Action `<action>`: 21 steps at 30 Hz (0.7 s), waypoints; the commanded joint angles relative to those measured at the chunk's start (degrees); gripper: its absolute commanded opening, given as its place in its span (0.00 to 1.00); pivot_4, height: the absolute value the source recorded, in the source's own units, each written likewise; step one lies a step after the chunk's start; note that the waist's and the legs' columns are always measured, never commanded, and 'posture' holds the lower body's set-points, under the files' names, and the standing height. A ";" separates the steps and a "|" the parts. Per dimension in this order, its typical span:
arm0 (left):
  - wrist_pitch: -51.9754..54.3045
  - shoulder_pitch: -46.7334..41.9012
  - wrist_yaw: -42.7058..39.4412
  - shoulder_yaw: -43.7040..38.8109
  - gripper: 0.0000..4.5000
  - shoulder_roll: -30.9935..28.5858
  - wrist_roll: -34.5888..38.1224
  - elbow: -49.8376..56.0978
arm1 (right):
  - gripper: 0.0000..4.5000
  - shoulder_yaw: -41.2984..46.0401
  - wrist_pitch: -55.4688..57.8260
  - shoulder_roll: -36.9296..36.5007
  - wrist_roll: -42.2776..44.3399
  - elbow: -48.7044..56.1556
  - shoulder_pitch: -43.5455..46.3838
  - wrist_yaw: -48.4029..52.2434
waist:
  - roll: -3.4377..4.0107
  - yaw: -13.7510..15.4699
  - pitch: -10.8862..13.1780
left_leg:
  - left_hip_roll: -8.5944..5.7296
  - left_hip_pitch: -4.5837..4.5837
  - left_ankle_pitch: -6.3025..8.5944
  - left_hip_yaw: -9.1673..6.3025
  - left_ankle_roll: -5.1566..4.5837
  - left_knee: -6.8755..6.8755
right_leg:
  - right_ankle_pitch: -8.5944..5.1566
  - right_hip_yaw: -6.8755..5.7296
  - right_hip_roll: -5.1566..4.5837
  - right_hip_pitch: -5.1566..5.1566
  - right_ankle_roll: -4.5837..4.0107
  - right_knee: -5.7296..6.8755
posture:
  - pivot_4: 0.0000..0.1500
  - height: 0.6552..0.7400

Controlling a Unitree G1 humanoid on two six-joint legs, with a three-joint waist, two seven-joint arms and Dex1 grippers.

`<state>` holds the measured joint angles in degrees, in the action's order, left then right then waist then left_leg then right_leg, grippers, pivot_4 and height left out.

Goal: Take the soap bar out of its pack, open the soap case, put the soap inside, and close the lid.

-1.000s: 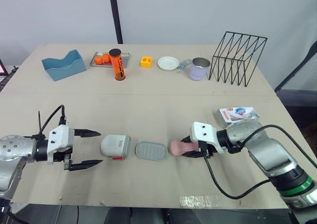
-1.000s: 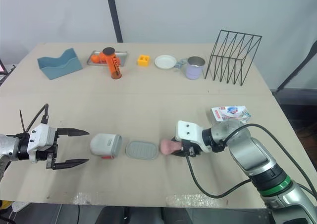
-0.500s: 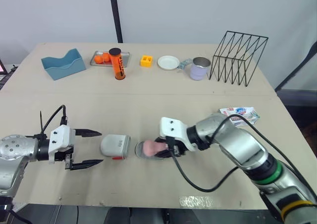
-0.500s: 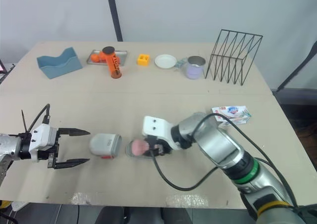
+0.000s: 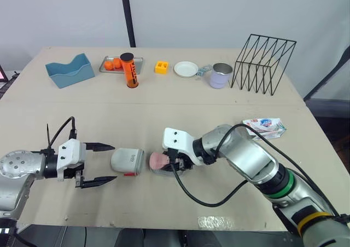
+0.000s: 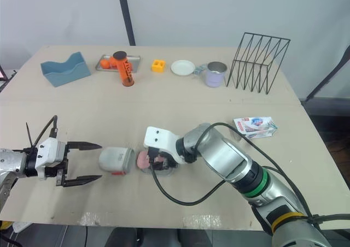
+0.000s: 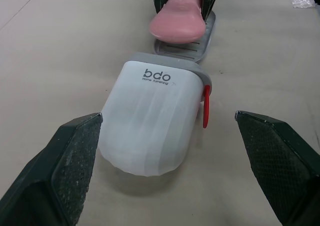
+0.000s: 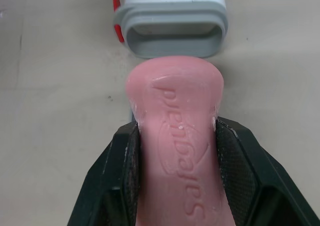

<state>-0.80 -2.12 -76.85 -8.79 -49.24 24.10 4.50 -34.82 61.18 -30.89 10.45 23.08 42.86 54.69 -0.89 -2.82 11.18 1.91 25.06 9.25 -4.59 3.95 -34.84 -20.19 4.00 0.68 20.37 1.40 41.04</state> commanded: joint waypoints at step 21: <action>0.84 0.14 0.29 -0.44 1.00 -0.71 0.46 1.69 | 0.37 -1.85 -0.72 1.56 1.67 0.03 -0.05 -2.76 | 0.00 -0.01 0.00 | 0.00 0.00 0.00 0.00 0.00 0.02 | 0.00 0.00 0.00 0.01 0.00 0.00 | 1.00 1.00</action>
<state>0.12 -2.09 -76.71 -8.45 -49.25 24.10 5.10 -36.80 61.16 -29.56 11.64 22.23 42.77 52.06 -0.89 -2.83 11.18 1.91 25.06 9.25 -4.58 3.95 -34.82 -20.19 4.00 0.68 20.38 1.40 41.04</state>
